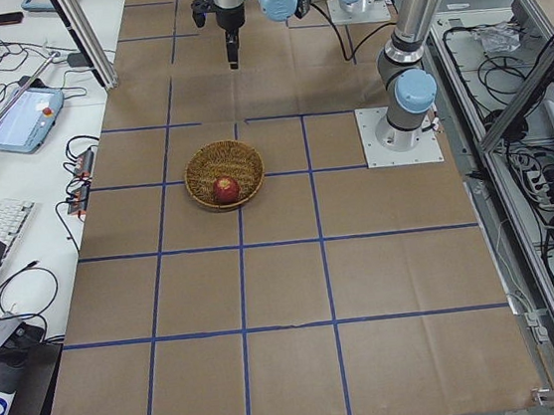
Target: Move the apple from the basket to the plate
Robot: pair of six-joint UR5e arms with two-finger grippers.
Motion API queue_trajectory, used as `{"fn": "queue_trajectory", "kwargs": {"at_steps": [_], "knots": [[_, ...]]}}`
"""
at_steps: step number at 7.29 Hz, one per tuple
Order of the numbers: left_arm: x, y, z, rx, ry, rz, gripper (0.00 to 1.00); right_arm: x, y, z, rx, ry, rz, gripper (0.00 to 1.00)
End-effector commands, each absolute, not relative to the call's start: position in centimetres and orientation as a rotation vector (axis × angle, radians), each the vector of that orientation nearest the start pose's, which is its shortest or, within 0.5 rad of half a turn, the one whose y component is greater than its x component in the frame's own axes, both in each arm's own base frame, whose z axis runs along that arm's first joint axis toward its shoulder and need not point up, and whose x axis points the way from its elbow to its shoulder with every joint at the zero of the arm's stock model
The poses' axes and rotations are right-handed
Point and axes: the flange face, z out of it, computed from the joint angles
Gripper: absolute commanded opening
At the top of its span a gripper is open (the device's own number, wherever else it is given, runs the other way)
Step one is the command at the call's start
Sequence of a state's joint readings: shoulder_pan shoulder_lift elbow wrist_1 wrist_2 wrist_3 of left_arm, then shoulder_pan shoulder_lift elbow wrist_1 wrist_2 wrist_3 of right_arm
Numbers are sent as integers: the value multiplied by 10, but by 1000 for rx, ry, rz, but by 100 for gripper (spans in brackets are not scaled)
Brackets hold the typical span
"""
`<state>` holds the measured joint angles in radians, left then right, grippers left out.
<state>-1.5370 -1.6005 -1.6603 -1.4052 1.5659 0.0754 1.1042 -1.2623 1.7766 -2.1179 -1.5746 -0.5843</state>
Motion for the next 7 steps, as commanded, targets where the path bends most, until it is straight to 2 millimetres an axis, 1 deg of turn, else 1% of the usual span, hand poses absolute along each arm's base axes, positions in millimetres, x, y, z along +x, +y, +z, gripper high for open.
{"fn": "queue_trajectory", "kwargs": {"at_steps": [1, 2, 3, 4, 6, 7], "knots": [[-117, -510, 446, 65, 3144, -73, 99, -121, -588, 312, -248, 3171, -101, 100], [-117, -510, 446, 65, 3144, -73, 99, -104, -589, 340, -279, 3164, -94, 100], [-117, -510, 444, 66, 3148, -69, 99, -79, -580, 375, -283, 3153, -59, 100], [-117, -510, 444, 66, 3150, -69, 99, -46, -563, 405, -264, 3147, -37, 100], [-118, -510, 444, 66, 3152, -66, 99, 34, -533, 437, -146, 3149, -21, 100], [-117, -509, 443, 68, 3150, -61, 99, 78, -519, 443, -109, 3149, 2, 100]]}}
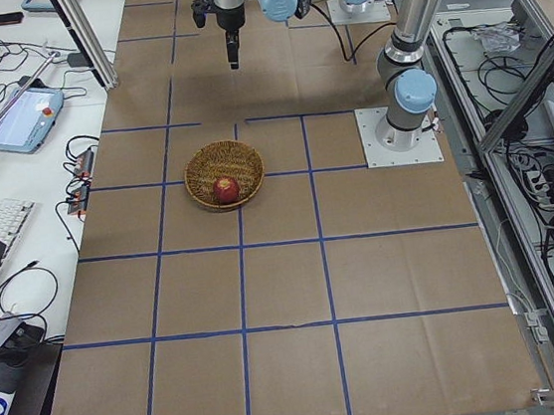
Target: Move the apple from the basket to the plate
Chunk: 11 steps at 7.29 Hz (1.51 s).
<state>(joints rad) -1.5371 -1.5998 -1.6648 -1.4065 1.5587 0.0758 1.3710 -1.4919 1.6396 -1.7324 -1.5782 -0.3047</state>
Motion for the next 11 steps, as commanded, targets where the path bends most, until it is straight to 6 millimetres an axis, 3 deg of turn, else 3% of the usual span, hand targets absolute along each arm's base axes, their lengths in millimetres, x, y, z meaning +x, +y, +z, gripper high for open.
{"fn": "queue_trajectory", "kwargs": {"at_steps": [1, 3, 11], "knots": [[-117, -509, 442, 68, 3150, -49, 99, 115, -505, 453, -109, 3147, -21, 100], [-119, -507, 443, 73, 3148, -44, 99, 140, -494, 459, -51, 3150, -39, 100], [-120, -508, 443, 68, 3154, -45, 99, 136, -494, 461, -53, 3149, -39, 100]]}}
